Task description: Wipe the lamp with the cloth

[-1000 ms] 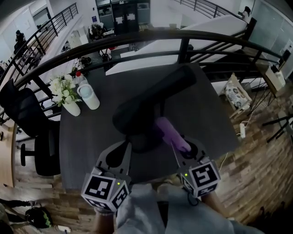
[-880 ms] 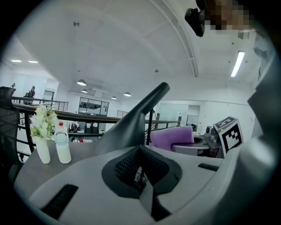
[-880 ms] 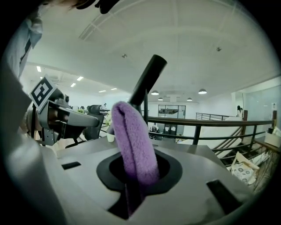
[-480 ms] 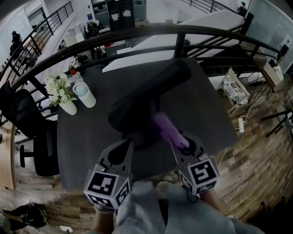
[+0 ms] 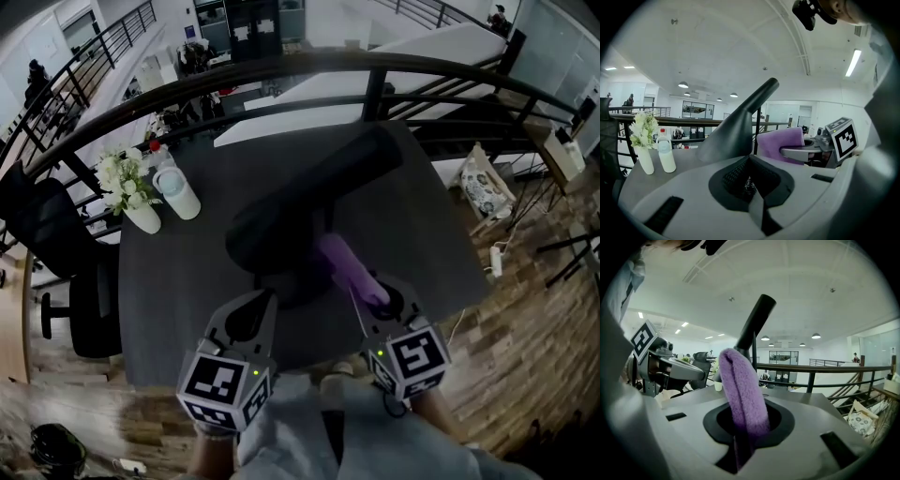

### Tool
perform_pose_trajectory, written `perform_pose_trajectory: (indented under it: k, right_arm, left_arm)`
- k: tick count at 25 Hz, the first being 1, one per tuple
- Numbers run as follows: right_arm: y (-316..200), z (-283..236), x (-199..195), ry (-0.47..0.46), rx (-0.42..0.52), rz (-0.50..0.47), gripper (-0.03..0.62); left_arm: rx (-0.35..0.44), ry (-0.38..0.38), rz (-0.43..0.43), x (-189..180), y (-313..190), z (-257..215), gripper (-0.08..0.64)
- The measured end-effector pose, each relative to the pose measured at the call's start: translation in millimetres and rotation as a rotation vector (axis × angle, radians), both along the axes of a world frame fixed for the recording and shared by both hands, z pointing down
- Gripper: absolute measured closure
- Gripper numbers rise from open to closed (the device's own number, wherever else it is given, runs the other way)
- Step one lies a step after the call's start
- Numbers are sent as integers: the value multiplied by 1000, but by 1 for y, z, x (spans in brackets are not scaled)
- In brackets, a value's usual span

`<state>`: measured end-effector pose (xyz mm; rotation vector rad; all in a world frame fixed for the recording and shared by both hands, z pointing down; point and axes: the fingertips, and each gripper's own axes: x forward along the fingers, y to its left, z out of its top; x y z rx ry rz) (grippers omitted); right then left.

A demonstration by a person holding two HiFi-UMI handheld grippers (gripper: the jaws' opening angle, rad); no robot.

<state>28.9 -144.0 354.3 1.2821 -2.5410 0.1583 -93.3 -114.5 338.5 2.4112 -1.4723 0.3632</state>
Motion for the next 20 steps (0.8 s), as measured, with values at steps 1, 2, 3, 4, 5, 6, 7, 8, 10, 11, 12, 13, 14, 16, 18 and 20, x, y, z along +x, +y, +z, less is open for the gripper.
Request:
perform_pose_trajectory:
  k: [1,2,3,4,5,6,7,8,10,11,12,13,14,16,18,20]
  right_arm:
    - [0,0,-1,1,-1,-3,545]
    - [0,1,-2,1,-3,-6,545]
    - [-1,1,-3,1,-3,-9,545]
    - [-1,1,-4,1,-2,-11,545]
    - [-2,0,-5,2,-2,-13,545]
    - [-2,0,-6,4,-2,-15,545]
    - [-2,0,-7,7,-4,-16,545]
    - [-3,0,-8,10,-3,-18,545]
    - [-3,0,-10,12,1,-22,545]
    - [-3,0,-10,12,1,-23,545]
    - [-4,0,-10,11,0,-22,545]
    - [-5,-1,-9,10,1,-21,545]
    - [-6,-1,-9,8,1,-18,545]
    - [-6,-1,-9,2,-1,-14,545]
    - [-6,0,-9,8,1,-15,545]
    - [-6,1,-9,12,2,-15,545]
  left_arm:
    - [-3,-1,-2,-1,1,1,554]
    - [-5,-1,-5,-2,1,1,554]
    - [-5,-1,-8,-4,1,2,554]
    - [-4,0,-11,-5,1,2,554]
    - [-3,0,-15,-6,1,2,554]
    - [-3,-1,-18,-7,0,1,554]
    - [-5,-2,-22,-8,0,0,554]
    - [-6,-4,-23,-9,-1,0,554]
    - [-10,-7,-20,-9,0,1,554]
    - [-9,-6,-19,-9,-1,1,554]
    - [-8,-4,-19,-9,-1,2,554]
    - [-6,-3,-17,-9,-2,2,554]
    - [-6,-3,-16,-9,-3,2,554]
    - [-6,-7,-14,-8,-4,1,554]
    - [-3,-7,-11,-9,-4,2,554]
    - [-3,-5,-8,-10,-5,4,554]
